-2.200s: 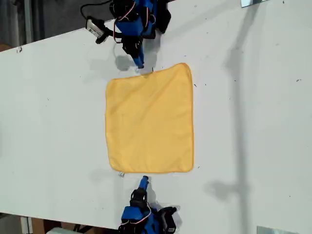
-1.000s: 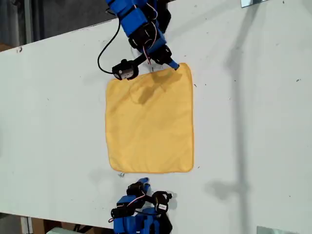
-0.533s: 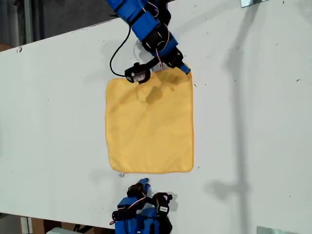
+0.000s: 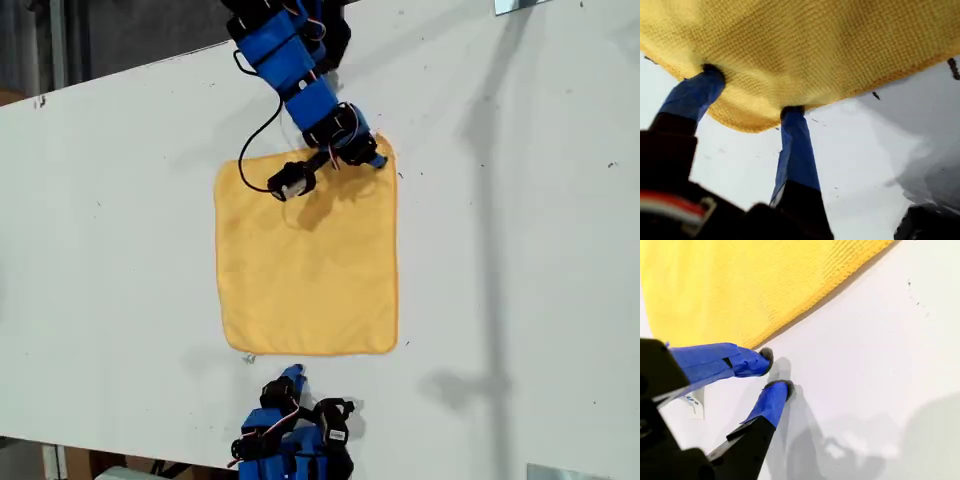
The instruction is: Grasp corners of a square towel and fold twice.
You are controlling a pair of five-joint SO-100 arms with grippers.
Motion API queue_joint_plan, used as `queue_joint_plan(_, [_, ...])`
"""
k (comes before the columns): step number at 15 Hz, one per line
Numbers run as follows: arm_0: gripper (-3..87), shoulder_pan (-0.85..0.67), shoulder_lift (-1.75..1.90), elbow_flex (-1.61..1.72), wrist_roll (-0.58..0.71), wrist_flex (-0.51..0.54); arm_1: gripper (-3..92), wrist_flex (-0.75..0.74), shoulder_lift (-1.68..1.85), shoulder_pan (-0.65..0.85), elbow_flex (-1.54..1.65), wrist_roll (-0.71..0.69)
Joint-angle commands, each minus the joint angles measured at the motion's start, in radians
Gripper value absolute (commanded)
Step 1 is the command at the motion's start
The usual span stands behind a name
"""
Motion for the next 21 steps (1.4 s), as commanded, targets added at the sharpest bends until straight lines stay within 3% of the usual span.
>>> queue_joint_plan(1, [8.8, 0.017, 0.0, -0.017, 0.006, 0.012, -0.1, -0.015, -0.012, 0.014, -0.023, -0.014])
queue_joint_plan(3, [8.1, 0.089, -0.227, -0.163, -0.038, 0.017, -0.1, -0.011, 0.002, 0.012, -0.028, -0.014])
queue_joint_plan(7, [11.3, 0.433, -0.969, -0.969, -0.25, 0.364, -0.1, -0.009, -0.002, 0.006, -0.02, -0.006])
queue_joint_plan(12, [16.2, 0.747, -1.16, -1.154, -0.606, 0.397, -0.1, -0.017, 0.002, -0.011, -0.011, 0.0])
queue_joint_plan(14, [16.4, 0.79, -1.19, -1.163, -0.715, 0.333, -0.1, -0.02, 0.002, -0.006, -0.011, -0.006])
queue_joint_plan(18, [16.9, 0.77, -1.473, -1.431, -0.657, 0.287, -0.1, -0.018, 0.002, -0.015, -0.011, 0.0])
queue_joint_plan(21, [16.7, 0.775, -1.592, -1.661, -0.627, 0.397, -0.1, -0.015, 0.0, -0.017, -0.011, 0.0])
